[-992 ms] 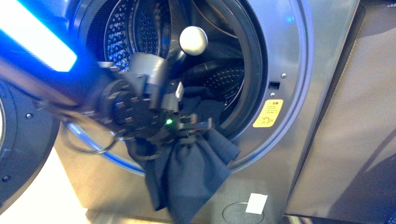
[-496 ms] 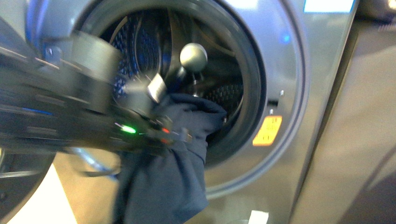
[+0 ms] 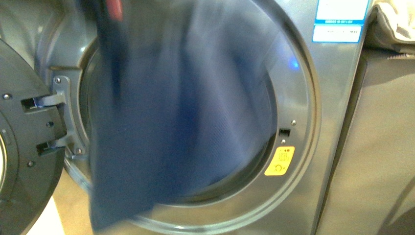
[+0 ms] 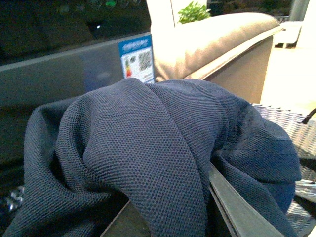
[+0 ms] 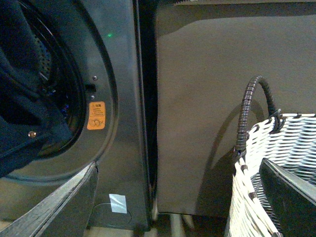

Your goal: Collect clothes from washing machine

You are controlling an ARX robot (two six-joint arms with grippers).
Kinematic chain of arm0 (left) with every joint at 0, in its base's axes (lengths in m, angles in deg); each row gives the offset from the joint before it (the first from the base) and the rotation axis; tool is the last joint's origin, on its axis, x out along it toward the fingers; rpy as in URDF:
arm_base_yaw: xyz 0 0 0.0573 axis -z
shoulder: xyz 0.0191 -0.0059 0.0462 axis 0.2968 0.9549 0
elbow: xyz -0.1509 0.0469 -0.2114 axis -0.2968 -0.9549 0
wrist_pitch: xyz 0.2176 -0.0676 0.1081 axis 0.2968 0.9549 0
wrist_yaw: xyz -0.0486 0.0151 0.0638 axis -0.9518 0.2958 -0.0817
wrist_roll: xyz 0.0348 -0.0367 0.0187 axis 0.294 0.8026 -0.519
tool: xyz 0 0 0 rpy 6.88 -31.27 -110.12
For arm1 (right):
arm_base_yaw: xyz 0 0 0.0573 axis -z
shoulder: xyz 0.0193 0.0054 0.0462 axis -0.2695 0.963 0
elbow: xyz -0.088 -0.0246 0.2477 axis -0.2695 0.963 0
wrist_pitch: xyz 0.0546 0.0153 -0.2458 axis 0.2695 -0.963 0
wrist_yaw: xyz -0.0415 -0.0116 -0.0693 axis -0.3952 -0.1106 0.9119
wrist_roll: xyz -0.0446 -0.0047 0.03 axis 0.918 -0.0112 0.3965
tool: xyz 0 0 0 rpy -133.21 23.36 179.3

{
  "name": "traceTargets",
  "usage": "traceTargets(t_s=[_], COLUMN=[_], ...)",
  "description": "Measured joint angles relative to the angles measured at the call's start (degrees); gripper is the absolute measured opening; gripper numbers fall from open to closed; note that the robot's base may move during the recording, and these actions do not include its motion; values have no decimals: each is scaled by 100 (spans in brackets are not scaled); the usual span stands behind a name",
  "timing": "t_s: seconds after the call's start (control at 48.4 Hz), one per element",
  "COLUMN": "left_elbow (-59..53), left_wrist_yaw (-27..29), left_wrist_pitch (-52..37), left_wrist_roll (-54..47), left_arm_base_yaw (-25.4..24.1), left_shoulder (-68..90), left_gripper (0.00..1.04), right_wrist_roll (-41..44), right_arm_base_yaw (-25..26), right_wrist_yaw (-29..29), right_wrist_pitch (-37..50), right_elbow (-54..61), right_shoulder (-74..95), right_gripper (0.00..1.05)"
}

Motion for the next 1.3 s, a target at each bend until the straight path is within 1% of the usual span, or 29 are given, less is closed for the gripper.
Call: traceTargets(t_s=[0.207, 0.351, 0.475, 0.682, 0.806, 1.012, 1.116, 1.302], left_elbow=[525, 850, 1029, 1576, 2070, 3200, 3757, 4675], left_wrist_yaw=[-111, -72, -66, 122, 219, 402, 507, 570], left_wrist_pitch=[149, 175, 195, 468, 660, 1091, 1307, 1676], left_wrist_roll=[72, 208, 262, 212, 166, 17, 2, -17], left_arm_base_yaw=[575, 988, 1244, 1598, 1733, 1875, 1869, 1698], left_shoulder=[-114, -35, 57, 411, 737, 1414, 1727, 2232], left_gripper=[16, 16, 16, 16, 16, 16, 16, 16], right_wrist_roll=[0, 0, 0, 0, 0, 0, 0, 0], right_arm_base_yaw=[0, 0, 0, 0, 0, 0, 0, 0], right_wrist_yaw=[0, 0, 0, 0, 0, 0, 0, 0], right_wrist_pitch=[0, 0, 0, 0, 0, 0, 0, 0], right_elbow=[0, 0, 0, 0, 0, -2, 0, 0], right_shoulder=[0, 0, 0, 0, 0, 0, 0, 0], right_gripper=[97, 97, 97, 97, 97, 97, 97, 97])
